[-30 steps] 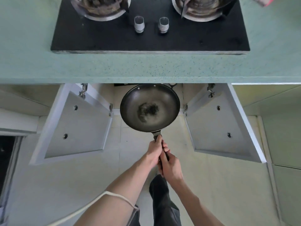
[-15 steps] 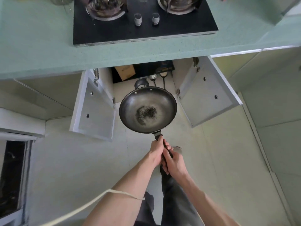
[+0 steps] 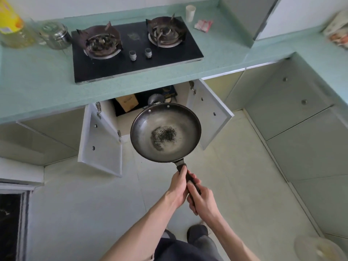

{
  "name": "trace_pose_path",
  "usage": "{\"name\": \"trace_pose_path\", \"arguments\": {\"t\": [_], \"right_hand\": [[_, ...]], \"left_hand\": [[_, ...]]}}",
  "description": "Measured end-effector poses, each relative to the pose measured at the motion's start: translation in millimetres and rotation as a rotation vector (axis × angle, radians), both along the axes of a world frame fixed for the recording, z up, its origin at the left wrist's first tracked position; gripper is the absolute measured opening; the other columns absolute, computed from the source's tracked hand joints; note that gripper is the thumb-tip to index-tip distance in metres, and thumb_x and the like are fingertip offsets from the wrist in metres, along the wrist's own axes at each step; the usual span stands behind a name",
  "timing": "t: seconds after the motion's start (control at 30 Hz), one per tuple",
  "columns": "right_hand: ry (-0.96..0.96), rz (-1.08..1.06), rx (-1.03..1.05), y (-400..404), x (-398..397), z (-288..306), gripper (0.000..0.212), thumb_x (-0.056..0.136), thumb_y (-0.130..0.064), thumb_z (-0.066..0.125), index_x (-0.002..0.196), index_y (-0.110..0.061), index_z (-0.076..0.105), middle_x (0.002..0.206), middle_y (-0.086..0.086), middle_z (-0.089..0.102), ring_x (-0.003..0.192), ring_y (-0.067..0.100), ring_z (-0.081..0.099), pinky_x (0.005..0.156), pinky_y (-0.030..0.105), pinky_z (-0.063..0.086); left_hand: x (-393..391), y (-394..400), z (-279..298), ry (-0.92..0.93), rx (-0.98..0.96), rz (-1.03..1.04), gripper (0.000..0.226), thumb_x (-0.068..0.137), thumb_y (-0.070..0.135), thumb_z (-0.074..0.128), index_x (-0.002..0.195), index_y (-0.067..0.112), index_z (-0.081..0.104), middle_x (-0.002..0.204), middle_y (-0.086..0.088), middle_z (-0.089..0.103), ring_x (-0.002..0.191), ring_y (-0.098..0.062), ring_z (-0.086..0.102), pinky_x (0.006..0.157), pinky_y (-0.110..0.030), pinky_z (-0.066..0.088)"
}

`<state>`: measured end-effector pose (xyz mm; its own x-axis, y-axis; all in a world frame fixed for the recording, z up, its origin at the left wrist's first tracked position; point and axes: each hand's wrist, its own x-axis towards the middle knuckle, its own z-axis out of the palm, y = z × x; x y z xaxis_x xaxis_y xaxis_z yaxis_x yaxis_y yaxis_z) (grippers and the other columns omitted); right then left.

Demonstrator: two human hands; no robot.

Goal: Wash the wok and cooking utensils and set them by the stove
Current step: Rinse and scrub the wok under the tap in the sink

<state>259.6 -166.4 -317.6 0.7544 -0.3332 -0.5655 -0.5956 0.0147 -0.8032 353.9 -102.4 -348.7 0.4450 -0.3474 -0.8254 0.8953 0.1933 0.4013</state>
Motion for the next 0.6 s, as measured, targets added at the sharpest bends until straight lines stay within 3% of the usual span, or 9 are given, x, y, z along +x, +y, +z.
{"name": "trace_pose_path", "arguments": {"t": [0.13, 0.27, 0.6], "right_hand": [[-0.068, -0.036, -0.028, -24, -16, 20, 0.049, 0.108, -0.03, 0.05, 0.079, 0.009, 0.049, 0.05, 0.008, 0.047, 0.043, 0.02, 0.039, 0.043, 0.031, 0.03], [-0.131, -0.096, -0.032, -52, -27, 43, 0.046, 0.108, -0.028, 0.051, 0.071, -0.001, 0.045, 0.049, 0.008, 0.044, 0.043, 0.021, 0.035, 0.044, 0.031, 0.028], [-0.228, -0.312, 0.002, -147, -76, 68, 0.045, 0.108, -0.025, 0.051, 0.071, -0.001, 0.041, 0.055, 0.011, 0.04, 0.047, 0.02, 0.031, 0.045, 0.031, 0.026]], "left_hand": [[-13, -30, 31, -0.062, -0.056, -0.022, 0.028, 0.11, 0.031, 0.038, 0.088, 0.014, 0.037, 0.061, -0.004, 0.045, 0.051, -0.021, 0.045, 0.07, -0.038, 0.057], [-23, -66, 56, -0.134, -0.048, -0.071, 0.027, 0.11, 0.03, 0.037, 0.088, 0.014, 0.037, 0.06, -0.002, 0.042, 0.048, -0.019, 0.041, 0.069, -0.037, 0.056], [-69, -186, 86, -0.325, 0.015, -0.29, 0.022, 0.108, 0.028, 0.038, 0.091, 0.014, 0.036, 0.061, 0.0, 0.04, 0.048, -0.018, 0.041, 0.067, -0.036, 0.055]]}}
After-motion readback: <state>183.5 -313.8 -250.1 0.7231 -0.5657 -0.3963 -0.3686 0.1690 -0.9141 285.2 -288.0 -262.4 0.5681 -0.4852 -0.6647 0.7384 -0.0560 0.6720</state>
